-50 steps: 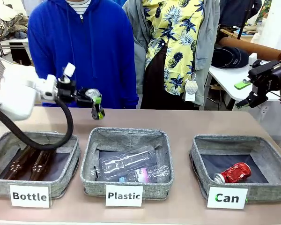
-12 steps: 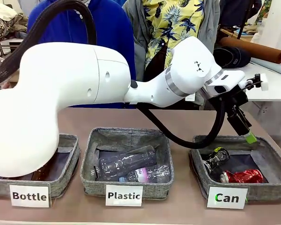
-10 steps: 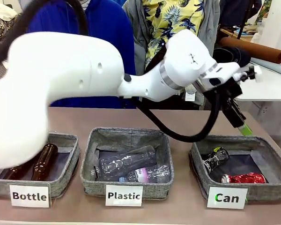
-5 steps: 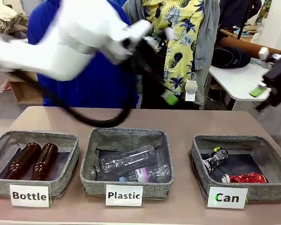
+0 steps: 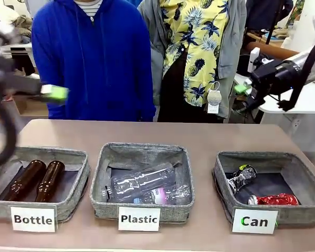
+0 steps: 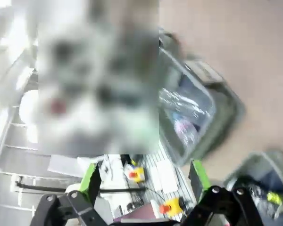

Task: Sort the can waste into the basket.
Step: Pick up the can waste from the table and place it in the right Fabric basket.

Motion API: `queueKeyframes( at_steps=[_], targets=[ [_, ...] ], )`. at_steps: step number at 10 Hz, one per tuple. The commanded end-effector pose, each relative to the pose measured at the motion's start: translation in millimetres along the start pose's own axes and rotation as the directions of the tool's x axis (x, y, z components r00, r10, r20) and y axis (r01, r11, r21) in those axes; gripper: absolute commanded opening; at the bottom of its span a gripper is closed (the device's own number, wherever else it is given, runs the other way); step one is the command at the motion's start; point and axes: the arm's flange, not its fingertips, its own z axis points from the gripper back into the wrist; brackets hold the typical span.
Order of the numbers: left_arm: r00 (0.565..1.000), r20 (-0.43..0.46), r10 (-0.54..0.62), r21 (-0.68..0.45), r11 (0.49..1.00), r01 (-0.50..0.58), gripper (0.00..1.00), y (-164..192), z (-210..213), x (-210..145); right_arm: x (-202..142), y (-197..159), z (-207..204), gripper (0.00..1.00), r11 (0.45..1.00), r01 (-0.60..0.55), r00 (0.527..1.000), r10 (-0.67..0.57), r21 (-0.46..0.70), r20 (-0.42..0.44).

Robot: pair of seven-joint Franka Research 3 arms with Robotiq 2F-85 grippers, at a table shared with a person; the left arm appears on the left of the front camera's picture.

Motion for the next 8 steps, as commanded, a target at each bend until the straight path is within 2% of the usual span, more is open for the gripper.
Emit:
queueKeyframes(
  at_steps=[1,2,3,8],
  targets=[
    [0.945,0.056,0.322,0.037,0.945,-0.324,1.00,37.5,54.0,-29.9,-4.9,-4.2,3.3,1.00,0.999,-0.008,0.988,0.000,0.050,0.152],
    [0.911,0.155,0.382,-0.004,0.922,-0.386,1.00,63.2,79.4,-47.1,-7.1,-6.8,7.0,1.00,1.000,0.026,0.989,-0.025,-0.006,0.143],
    [0.986,0.027,0.165,0.063,0.984,-0.167,1.00,27.8,45.2,-22.0,3.1,-3.1,0.3,1.00,0.999,0.000,0.998,-0.003,0.042,0.065],
    [0.986,0.027,0.165,0.063,0.984,-0.167,1.00,27.8,45.2,-22.0,3.1,-3.1,0.3,1.00,0.999,0.000,0.998,-0.003,0.042,0.065]
  ],
)
